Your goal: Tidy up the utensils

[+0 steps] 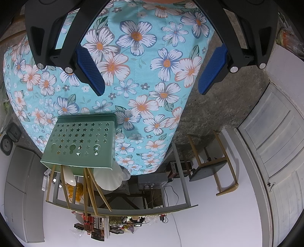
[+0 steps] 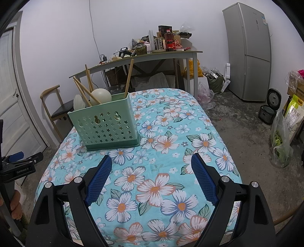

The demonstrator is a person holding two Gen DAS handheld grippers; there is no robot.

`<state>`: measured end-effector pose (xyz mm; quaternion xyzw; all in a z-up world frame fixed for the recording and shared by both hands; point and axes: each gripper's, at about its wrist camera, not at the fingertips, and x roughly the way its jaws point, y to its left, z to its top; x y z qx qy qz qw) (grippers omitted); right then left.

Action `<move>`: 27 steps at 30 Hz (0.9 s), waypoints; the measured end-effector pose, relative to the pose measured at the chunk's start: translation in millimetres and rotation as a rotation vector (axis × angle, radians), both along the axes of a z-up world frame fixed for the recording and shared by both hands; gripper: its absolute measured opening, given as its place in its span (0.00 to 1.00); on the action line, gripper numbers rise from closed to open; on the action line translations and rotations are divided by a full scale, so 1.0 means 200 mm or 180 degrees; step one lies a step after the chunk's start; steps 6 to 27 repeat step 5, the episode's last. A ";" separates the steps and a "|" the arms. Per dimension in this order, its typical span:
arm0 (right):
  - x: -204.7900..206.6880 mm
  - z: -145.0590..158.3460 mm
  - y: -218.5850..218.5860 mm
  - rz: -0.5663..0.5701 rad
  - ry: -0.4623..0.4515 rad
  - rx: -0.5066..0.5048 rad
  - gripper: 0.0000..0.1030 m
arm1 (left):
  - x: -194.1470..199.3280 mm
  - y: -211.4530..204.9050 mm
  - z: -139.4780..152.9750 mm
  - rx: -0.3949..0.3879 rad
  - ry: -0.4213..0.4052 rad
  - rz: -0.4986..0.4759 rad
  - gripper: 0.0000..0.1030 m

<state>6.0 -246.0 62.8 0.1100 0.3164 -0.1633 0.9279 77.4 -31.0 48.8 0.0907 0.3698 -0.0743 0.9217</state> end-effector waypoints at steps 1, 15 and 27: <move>0.00 0.00 0.00 0.0001 0.0001 0.0003 0.81 | 0.00 0.00 0.00 0.0000 0.0002 0.0000 0.92; 0.00 0.00 0.00 0.0001 0.0000 0.0003 0.81 | 0.00 0.00 0.00 0.0000 0.0005 -0.0002 0.92; 0.00 0.00 0.00 0.0001 0.0000 0.0003 0.81 | 0.00 0.00 0.00 0.0000 0.0005 -0.0002 0.92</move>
